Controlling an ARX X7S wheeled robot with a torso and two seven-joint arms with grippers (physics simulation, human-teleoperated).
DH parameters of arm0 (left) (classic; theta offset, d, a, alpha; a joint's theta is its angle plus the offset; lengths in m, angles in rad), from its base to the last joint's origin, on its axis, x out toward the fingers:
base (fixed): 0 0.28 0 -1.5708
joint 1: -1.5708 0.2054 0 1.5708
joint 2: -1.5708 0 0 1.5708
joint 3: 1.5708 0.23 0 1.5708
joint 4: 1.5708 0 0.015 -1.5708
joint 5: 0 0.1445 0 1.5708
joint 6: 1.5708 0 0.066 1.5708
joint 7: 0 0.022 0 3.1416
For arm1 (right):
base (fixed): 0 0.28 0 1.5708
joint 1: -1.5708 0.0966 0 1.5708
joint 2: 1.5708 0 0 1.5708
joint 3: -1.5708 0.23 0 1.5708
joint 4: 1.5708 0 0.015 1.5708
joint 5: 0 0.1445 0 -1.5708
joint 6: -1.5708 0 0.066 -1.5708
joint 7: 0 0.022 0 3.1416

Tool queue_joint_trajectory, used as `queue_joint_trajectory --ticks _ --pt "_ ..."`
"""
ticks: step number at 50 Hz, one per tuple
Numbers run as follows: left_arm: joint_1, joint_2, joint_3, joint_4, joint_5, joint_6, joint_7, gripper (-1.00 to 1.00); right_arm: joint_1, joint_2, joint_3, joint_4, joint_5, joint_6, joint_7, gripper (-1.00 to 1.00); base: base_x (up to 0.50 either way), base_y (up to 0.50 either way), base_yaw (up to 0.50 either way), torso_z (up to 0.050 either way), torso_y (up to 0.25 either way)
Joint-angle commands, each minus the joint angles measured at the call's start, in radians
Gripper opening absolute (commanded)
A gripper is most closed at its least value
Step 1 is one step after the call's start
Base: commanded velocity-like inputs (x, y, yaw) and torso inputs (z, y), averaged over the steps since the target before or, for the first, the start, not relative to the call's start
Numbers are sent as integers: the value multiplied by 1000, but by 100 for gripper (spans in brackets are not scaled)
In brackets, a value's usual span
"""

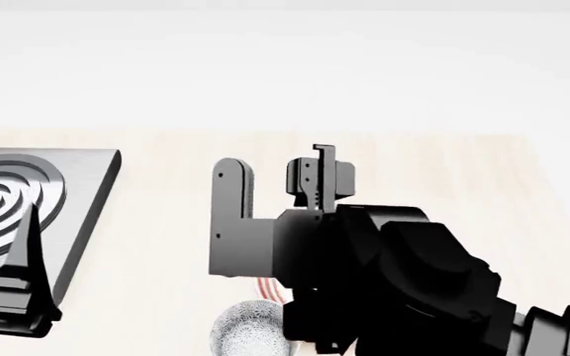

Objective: Pick the akita bowl between the plate and the ramekin and place it on the plate.

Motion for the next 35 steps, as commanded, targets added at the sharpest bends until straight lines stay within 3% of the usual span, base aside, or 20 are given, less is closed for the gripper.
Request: queue_joint_trajectory --ticks 1,14,26,35 --pt "19 -7 2 2 -9 19 15 100 -33 -32 6 23 -8 -51 31 100 0 0 0 0 0" --pt "33 -12 -8 1 -23 32 22 100 -71 -103 9 124 -22 -124 63 100 0 0 0 0 0" --pt "53 -16 -26 -5 -52 54 40 100 -76 -78 -55 37 20 -112 -53 100 0 0 0 0 0" --pt "52 -16 -34 -3 -65 53 34 100 -82 -91 -69 88 6 -138 -54 100 0 0 0 0 0"
